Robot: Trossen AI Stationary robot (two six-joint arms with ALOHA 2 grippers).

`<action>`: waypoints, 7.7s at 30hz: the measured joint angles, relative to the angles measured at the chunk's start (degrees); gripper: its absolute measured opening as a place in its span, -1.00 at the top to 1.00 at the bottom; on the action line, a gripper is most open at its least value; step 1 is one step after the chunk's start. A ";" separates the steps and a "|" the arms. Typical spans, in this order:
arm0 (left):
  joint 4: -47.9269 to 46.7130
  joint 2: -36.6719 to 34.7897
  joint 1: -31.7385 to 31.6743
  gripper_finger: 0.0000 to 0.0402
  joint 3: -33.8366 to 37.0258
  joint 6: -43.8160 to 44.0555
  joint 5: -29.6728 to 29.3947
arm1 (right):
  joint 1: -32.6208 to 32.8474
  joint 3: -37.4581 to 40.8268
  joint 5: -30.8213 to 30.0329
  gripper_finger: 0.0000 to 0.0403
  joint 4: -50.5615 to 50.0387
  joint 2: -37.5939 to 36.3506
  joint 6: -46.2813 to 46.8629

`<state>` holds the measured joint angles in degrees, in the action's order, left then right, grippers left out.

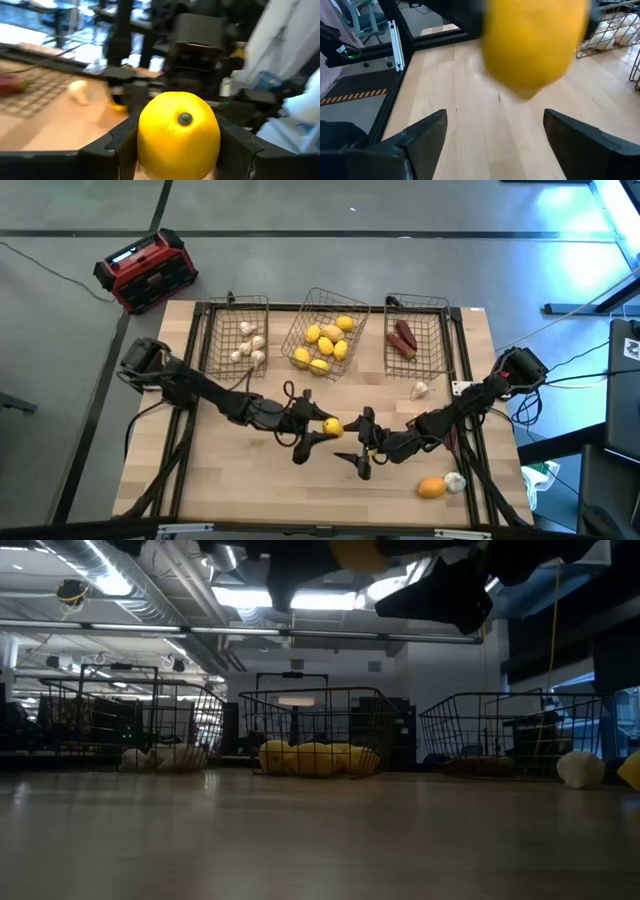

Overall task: Sort produce into baskets
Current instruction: Put the lemon into the middle wire basket

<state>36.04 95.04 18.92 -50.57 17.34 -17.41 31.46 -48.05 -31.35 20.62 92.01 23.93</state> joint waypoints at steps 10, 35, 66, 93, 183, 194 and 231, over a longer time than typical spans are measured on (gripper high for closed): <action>-23.15 -13.42 -6.78 0.02 0.00 -0.23 -5.58 | -0.02 0.00 -0.55 -0.64 -0.91 0.00 0.15; -55.98 -8.80 -35.09 0.02 -21.34 -1.13 3.85 | -0.11 0.00 -1.14 -0.64 -1.05 0.00 1.54; -72.18 22.86 -48.47 -0.04 -46.75 -3.89 5.10 | -0.13 0.00 -1.20 -0.64 -2.23 0.02 1.40; -70.95 27.04 -48.19 -0.34 -46.73 -2.71 -0.46 | -0.46 0.00 -1.19 -0.64 -2.80 0.02 1.76; -24.18 -9.94 4.55 -0.37 2.32 1.99 -13.36 | -0.37 20.60 24.87 -0.64 -61.97 -29.88 58.80; -24.20 -9.92 4.23 -0.37 2.32 2.25 -13.39 | -0.37 21.84 26.94 -0.25 -60.89 -29.88 58.53; -22.33 -11.66 7.09 -0.37 3.00 -0.18 -17.93 | -14.84 17.57 7.31 -0.06 -0.38 -29.59 1.11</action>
<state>13.71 83.38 26.00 -47.57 17.17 -35.33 16.63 -30.48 -24.05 20.25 62.42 25.04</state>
